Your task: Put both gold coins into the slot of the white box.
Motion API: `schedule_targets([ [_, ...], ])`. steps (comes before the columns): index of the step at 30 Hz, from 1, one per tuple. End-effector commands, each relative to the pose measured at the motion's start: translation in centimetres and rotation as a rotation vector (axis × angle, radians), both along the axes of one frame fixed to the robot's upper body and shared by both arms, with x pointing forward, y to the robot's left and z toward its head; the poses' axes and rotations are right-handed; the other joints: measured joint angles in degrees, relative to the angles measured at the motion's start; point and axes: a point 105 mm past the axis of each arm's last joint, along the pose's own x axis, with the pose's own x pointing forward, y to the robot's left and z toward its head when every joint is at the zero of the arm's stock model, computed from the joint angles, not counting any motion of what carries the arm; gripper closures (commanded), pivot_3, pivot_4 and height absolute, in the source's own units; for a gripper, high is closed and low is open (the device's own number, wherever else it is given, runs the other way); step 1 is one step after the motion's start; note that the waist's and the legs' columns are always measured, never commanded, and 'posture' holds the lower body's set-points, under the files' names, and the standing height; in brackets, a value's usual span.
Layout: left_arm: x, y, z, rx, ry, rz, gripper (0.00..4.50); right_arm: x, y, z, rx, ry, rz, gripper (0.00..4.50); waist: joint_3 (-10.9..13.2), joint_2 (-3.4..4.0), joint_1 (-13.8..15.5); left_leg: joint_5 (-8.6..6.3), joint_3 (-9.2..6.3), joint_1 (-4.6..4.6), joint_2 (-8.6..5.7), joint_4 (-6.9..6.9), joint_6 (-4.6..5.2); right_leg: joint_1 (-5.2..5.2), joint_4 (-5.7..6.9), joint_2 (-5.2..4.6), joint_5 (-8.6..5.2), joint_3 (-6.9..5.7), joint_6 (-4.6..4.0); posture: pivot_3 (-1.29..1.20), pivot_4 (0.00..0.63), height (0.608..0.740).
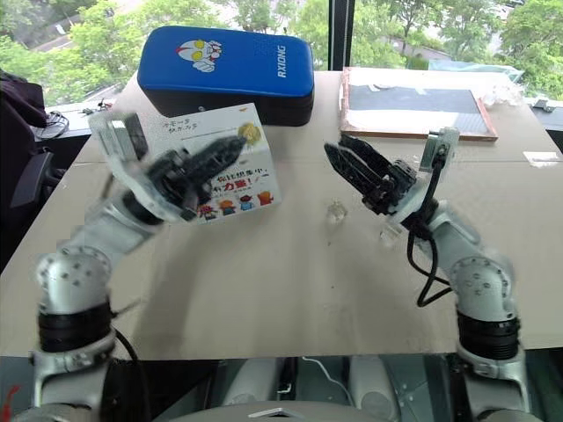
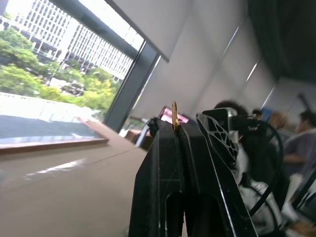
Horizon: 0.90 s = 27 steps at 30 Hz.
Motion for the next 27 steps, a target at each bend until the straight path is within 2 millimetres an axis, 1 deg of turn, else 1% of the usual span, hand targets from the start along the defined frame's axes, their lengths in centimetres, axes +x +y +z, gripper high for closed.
schedule_targets([
  [1, 0.2, 1.2, 0.6, 0.198, -0.108, 0.005, 4.5, -0.3, -0.5, 1.2, -0.084, -0.154, -0.039, 1.47, 0.0, 0.02, -0.3, 0.0, 0.08, 0.06, 0.01, -0.06, 0.0, 0.0, -0.04, 0.02, 0.0, 0.08, 0.01, 0.0, 0.15, 0.74],
  [3, 1.0, 2.8, 1.0, 0.297, -0.119, 0.041, 4.5, -0.5, -0.9, 1.1, -0.214, -0.225, -0.064, 1.47, 0.0, 0.06, -0.3, 0.0, 0.1, 0.07, 0.02, -0.13, 0.0, -0.02, -0.09, 0.05, -0.01, 0.12, 0.03, 0.0, 0.15, 0.74],
  [5, 1.6, 4.1, 1.7, 0.336, -0.134, 0.06, 4.5, -0.8, -1.1, 0.6, -0.319, -0.269, -0.069, 1.47, 0.1, 0.03, -0.1, 0.0, 0.08, 0.02, 0.02, -0.17, 0.0, -0.08, -0.09, 0.04, -0.06, 0.12, 0.1, 0.0, 0.15, 0.74],
  [8, 3.3, 6.2, 2.0, 0.413, -0.153, 0.094, 4.5, -1.8, -0.9, 0.9, -0.339, -0.288, -0.037, 1.47, 0.2, 0.0, 0.1, 0.0, -0.04, -0.19, 0.04, -0.17, 0.0, -0.18, -0.16, 0.02, -0.07, -0.04, 0.12, 0.0, 0.15, 0.74],
  [11, 5.2, 7.5, 2.1, 0.435, -0.155, 0.119, 4.5, -2.6, 0.0, 1.6, -0.347, -0.316, 0.005, 1.47, 0.2, -0.02, 0.2, 0.0, -0.13, -0.56, 0.04, -0.01, -0.01, -0.44, -0.16, 0.0, -0.06, -0.15, 0.13, 0.0, 0.15, 0.74],
  [15, 6.6, 8.1, 1.8, 0.464, -0.147, 0.093, 4.5, -3.2, 0.6, 2.5, -0.338, -0.325, 0.042, 1.47, 0.3, -0.21, 0.3, -0.01, -0.11, -0.71, -0.01, 0.07, 0.01, -0.51, -0.17, -0.07, -0.05, -0.16, 0.15, 0.0, 0.15, 0.74],
  [18, 7.6, 8.5, 1.5, 0.467, -0.116, 0.103, 4.5, -3.6, 0.8, 2.8, -0.331, -0.322, 0.063, 1.47, 0.4, -0.38, 0.3, -0.01, -0.13, -0.73, -0.01, 0.08, 0.01, -0.52, -0.17, -0.07, -0.05, -0.19, 0.15, 0.0, 0.15, 0.74],
  [20, 8.5, 8.9, 0.5, 0.498, -0.069, 0.128, 4.5, -3.7, 1.0, 2.7, -0.331, -0.318, 0.066, 1.47, 0.4, -0.39, 0.3, -0.01, -0.16, -0.74, 0.0, 0.08, 0.02, -0.52, -0.17, -0.08, -0.05, -0.23, 0.15, 0.0, 0.15, 0.74],
  [24, 9.5, 9.0, -0.8, 0.536, -0.049, 0.14, 4.5, -3.9, 1.2, 2.6, -0.33, -0.309, 0.07, 1.47, 0.4, -0.39, 0.2, -0.02, -0.15, -0.75, 0.0, 0.08, 0.04, -0.52, -0.14, -0.09, -0.05, -0.26, 0.16, 0.0, 0.15, 0.74],
  [27, 9.9, 9.1, -1.4, 0.571, -0.045, 0.138, 4.5, -3.9, 1.3, 2.5, -0.336, -0.302, 0.075, 1.47, 0.4, -0.4, 0.2, -0.03, -0.14, -0.74, 0.0, 0.09, 0.04, -0.52, -0.11, -0.13, -0.05, -0.26, 0.16, 0.0, 0.15, 0.74],
])
